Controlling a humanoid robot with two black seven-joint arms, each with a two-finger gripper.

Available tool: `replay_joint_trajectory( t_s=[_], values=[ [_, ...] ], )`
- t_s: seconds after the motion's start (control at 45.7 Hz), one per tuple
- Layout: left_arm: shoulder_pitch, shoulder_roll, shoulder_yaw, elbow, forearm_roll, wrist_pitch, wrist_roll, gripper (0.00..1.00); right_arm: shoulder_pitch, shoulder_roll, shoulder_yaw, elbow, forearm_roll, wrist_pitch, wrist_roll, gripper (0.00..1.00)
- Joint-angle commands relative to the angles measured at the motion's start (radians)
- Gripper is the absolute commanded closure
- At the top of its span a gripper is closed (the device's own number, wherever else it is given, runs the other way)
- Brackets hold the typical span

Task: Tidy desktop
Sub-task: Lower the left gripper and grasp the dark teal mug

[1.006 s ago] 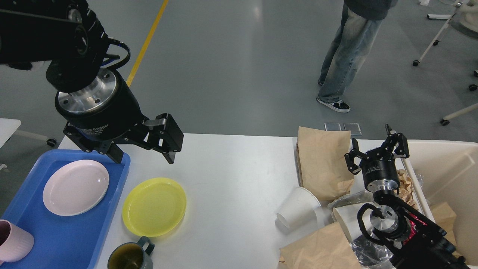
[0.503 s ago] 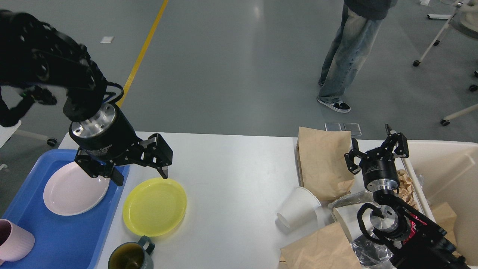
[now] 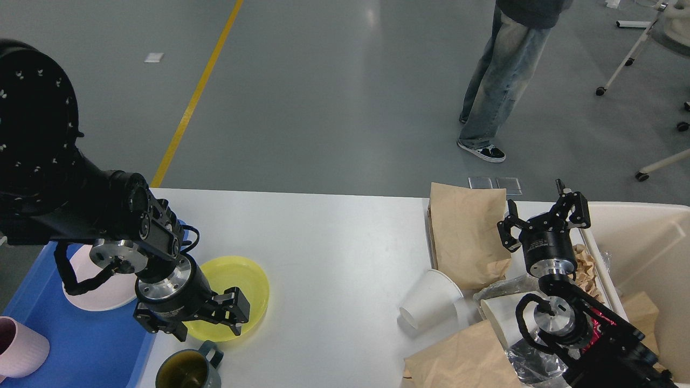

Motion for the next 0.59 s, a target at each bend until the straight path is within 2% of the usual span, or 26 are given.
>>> replay_joint_trajectory(
  t_s=[0.0, 0.262, 0.416, 0.569],
  values=[
    [0.033, 0.053, -0.013, 0.006, 0.061, 0.033, -0.001, 0.09, 0.000, 0.000, 0.002, 0.000, 0.000, 0.000, 0.000, 0.00],
    [0.058, 0.050, -0.052, 0.014, 0.074, 0.021, -0.001, 0.09, 0.000, 0.000, 0.000, 0.000, 0.000, 0.000, 0.000, 0.00],
    [0.135, 0.033, -0.053, 0.014, 0.092, 0.031, 0.005, 0.09, 0.000, 0.000, 0.000, 0.000, 0.000, 0.000, 0.000, 0.00],
    [0.174, 0.021, -0.072, 0.014, 0.114, 0.040, 0.102, 0.09, 0.000, 0.000, 0.002, 0.000, 0.000, 0.000, 0.000, 0.00]
  ],
)
